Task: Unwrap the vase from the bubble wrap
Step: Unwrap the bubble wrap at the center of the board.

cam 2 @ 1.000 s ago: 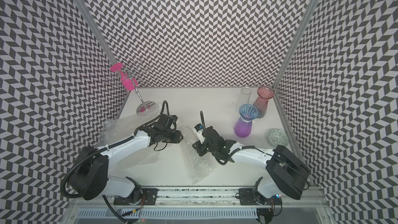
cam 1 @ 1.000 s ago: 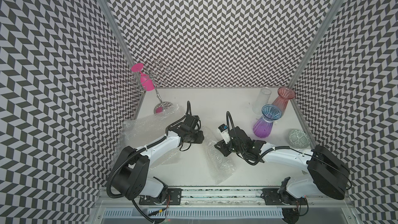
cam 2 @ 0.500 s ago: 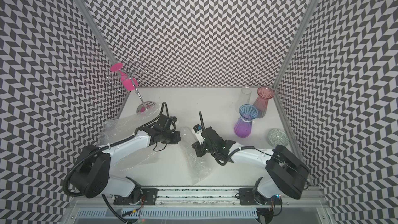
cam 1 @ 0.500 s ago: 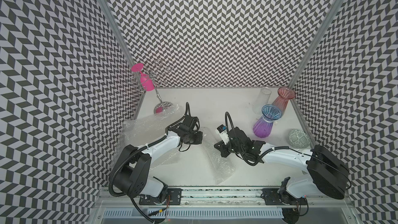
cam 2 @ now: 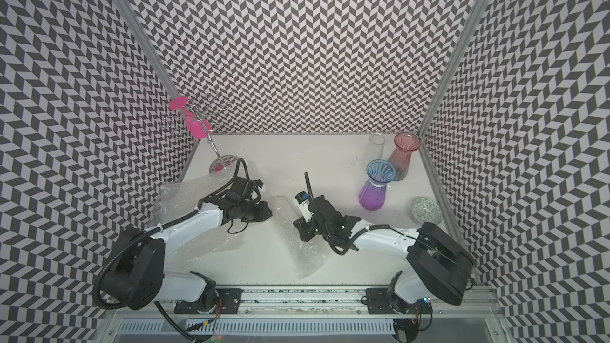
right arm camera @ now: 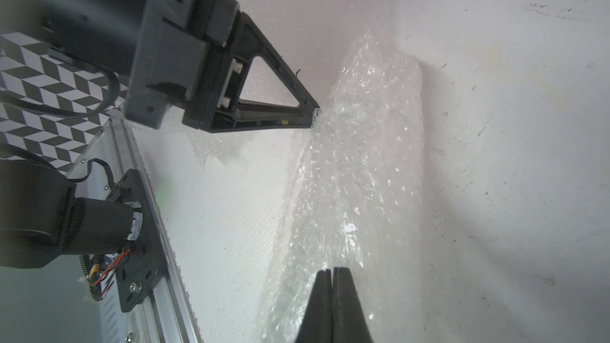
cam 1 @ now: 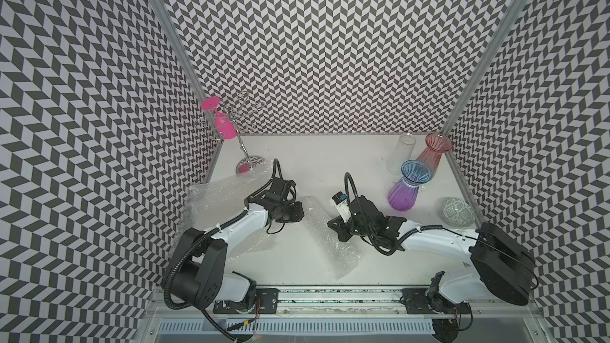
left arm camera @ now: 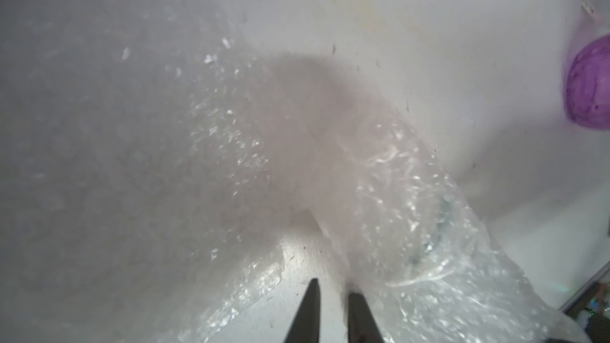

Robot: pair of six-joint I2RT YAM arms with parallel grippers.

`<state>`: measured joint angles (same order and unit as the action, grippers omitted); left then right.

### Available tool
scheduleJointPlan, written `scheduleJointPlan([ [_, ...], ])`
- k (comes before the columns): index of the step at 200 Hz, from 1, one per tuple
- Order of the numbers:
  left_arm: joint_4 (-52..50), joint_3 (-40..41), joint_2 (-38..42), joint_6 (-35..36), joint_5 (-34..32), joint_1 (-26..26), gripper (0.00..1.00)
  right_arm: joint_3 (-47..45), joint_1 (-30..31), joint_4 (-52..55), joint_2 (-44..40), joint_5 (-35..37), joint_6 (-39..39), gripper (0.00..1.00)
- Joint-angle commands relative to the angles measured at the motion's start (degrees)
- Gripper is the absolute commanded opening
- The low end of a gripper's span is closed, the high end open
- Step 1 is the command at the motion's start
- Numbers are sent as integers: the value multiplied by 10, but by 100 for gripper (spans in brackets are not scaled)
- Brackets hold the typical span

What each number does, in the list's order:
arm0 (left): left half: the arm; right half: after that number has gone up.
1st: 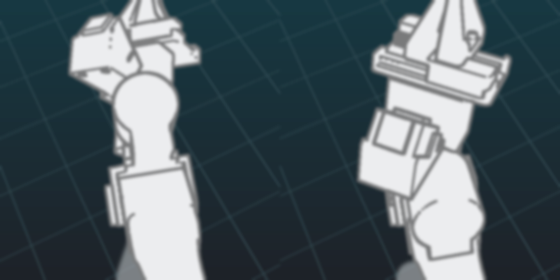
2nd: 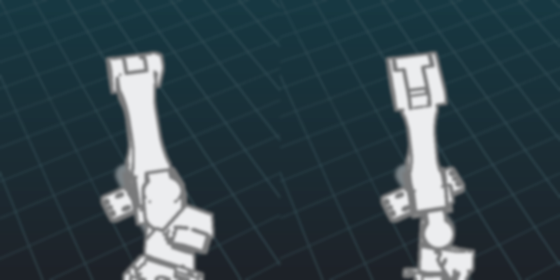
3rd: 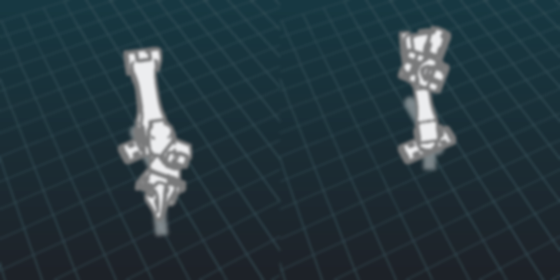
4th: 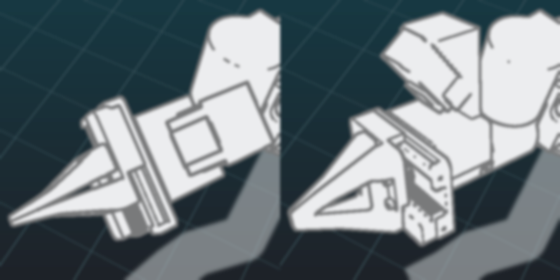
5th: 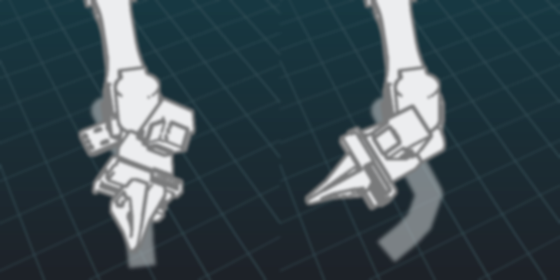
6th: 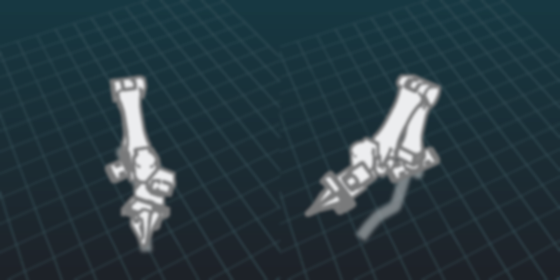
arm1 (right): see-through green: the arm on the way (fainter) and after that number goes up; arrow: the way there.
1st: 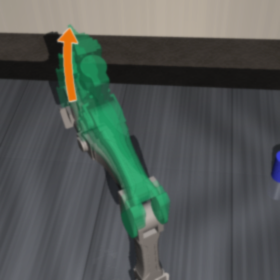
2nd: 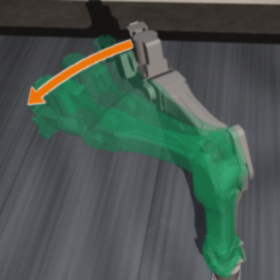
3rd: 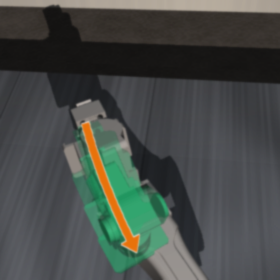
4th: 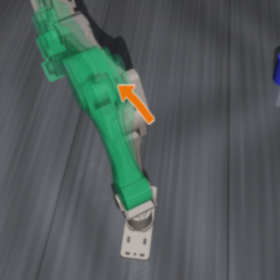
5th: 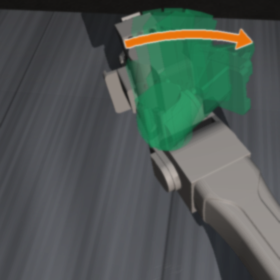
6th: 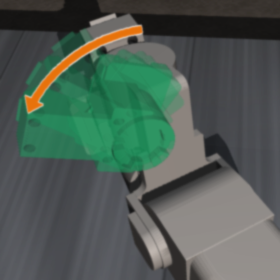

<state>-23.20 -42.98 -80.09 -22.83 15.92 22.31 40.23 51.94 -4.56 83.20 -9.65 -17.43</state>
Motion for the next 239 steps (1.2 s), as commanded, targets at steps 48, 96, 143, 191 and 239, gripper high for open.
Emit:
scheduleJointPlan([
  [48, -14, -8, 59, -31, -24, 57, 67, -9, 9, 76, 12, 20, 1, 0],
  [96, 9, 17, 49, -58, -24, 69, 66, -9, 10, 76, 15, 22, 0, 0],
  [143, 16, 47, 60, -59, -24, 72, 45, -11, 10, 81, 10, 28, -2, 0],
  [191, 44, 66, 53, -64, -18, 73, 44, -12, 10, 80, 13, 25, -3, 0],
  [239, 57, 48, 20, -52, -76, 71, 16, -16, 10, 86, 6, 36, -3, 0],
])
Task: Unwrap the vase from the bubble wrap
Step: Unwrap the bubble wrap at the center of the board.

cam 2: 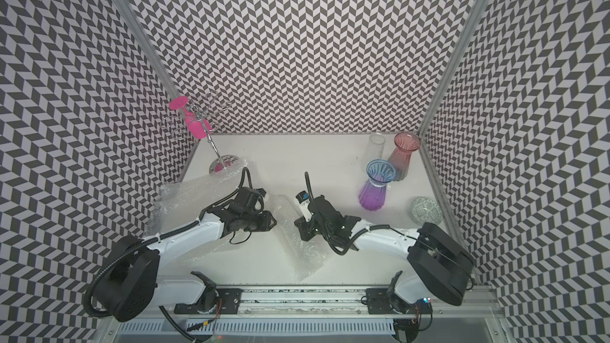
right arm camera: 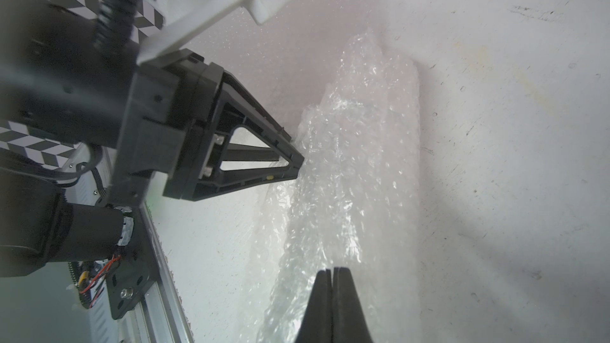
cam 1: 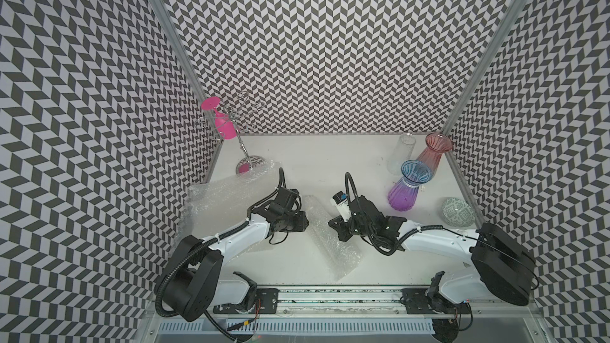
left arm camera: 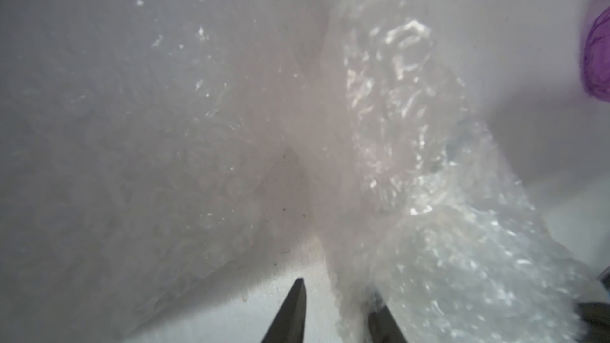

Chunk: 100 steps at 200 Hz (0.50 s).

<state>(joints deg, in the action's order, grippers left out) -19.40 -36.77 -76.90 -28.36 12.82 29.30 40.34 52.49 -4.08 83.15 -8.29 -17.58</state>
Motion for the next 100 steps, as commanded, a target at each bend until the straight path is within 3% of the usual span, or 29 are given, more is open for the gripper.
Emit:
scheduleJointPlan([
  [1, 19, -15, -13, 4, -46, 1, 15, -18, 5, 81, 6, 23, -2, 0],
  [31, 17, -22, -14, 5, -82, -1, 0, -23, 5, 82, 5, 33, 0, 0],
  [54, 18, -13, -1, -1, -127, -6, 0, -30, 6, 97, 6, 59, -2, 0],
  [100, 28, -6, 9, -2, -128, -29, 0, -47, 5, 109, -12, 80, -10, 0],
])
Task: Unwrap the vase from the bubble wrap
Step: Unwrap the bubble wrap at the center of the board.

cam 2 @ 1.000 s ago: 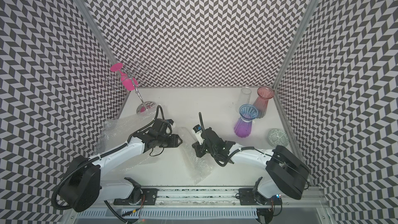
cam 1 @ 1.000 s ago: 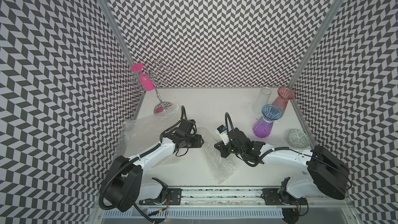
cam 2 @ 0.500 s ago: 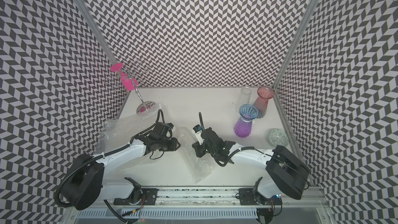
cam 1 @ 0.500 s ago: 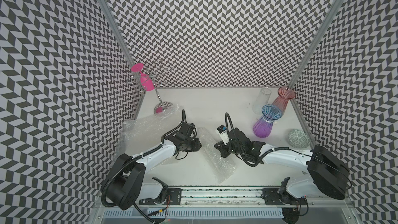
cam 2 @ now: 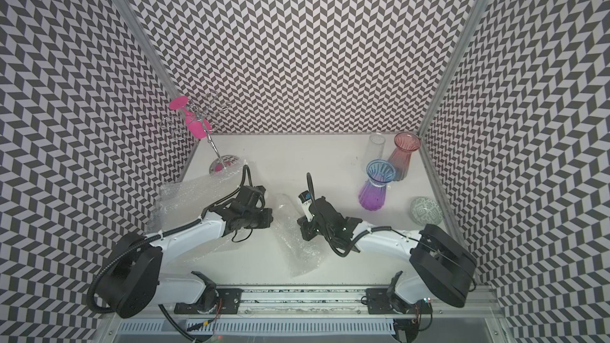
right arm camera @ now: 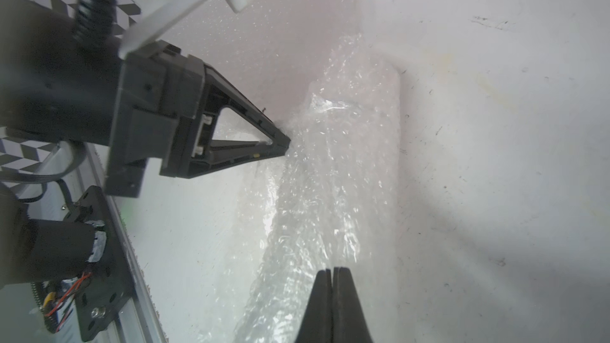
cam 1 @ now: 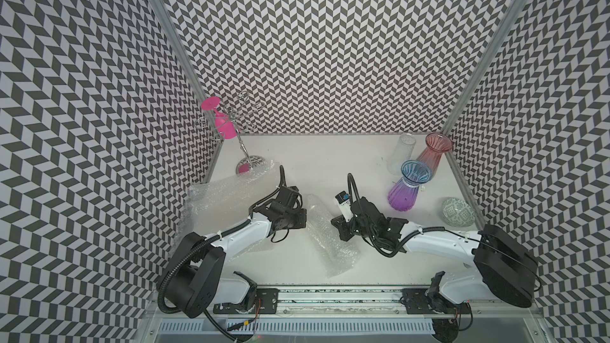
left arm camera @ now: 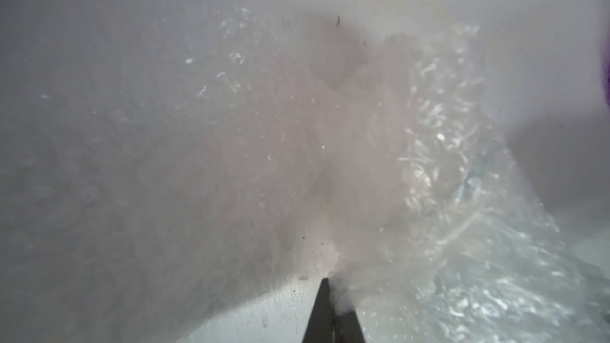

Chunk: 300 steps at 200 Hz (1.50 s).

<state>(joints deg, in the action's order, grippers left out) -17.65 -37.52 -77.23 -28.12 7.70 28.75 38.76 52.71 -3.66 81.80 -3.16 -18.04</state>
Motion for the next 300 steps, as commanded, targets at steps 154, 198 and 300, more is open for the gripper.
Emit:
scheduleJointPlan([
  [154, -7, -27, 5, 9, -93, -29, 0, -9, 8, 154, 2, 79, 23, 0],
  [198, -6, -32, 16, 8, -100, -29, 0, 7, 14, 172, 4, 99, 34, 0],
  [300, -16, -53, 16, 6, -62, 26, 0, 104, 11, 103, 22, -4, 16, 73],
])
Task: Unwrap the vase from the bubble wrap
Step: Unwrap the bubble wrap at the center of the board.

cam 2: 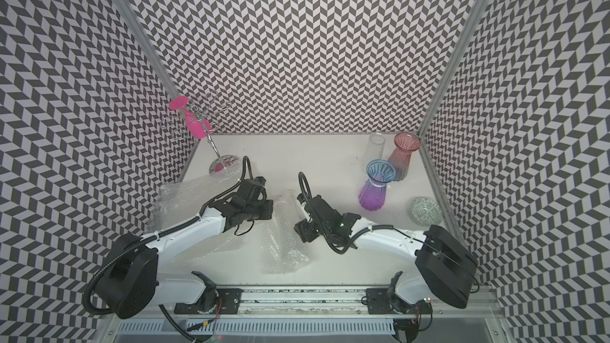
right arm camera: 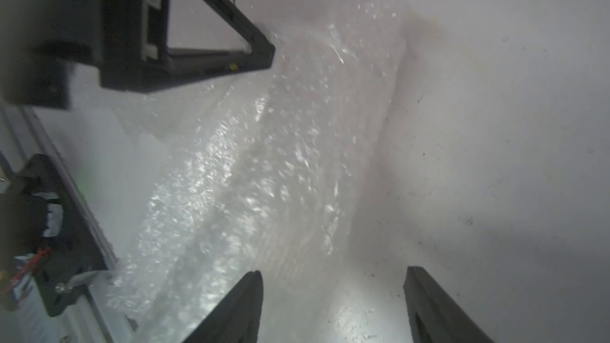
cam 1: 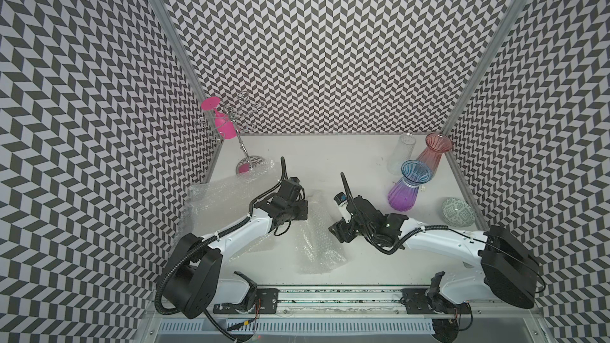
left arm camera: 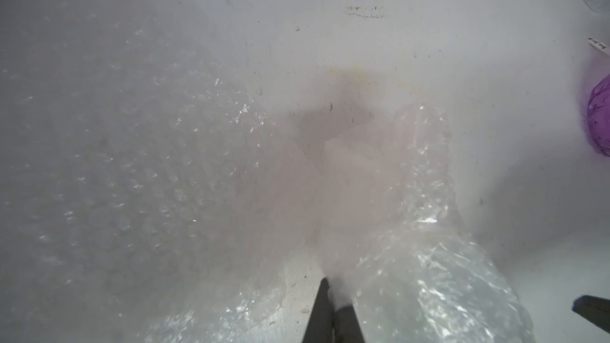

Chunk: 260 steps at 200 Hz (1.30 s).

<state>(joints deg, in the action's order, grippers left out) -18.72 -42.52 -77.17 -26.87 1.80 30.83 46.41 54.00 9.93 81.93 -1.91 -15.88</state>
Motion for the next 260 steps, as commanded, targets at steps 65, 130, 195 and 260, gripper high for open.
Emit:
scheduleJointPlan([
  [65, -2, 8, 34, -14, 14, 18, 0, 38, -49, -78, 74, -79, -19, 71],
  [130, 8, 16, 23, -14, 22, 20, 0, 52, -63, -111, 104, -143, 1, 50],
  [195, 14, 22, 26, -18, 29, 27, 0, 70, -63, -112, 142, -162, 11, 29],
  [260, -20, -7, 27, 10, -33, 39, 10, 81, -61, -96, 121, -145, 35, 0],
])
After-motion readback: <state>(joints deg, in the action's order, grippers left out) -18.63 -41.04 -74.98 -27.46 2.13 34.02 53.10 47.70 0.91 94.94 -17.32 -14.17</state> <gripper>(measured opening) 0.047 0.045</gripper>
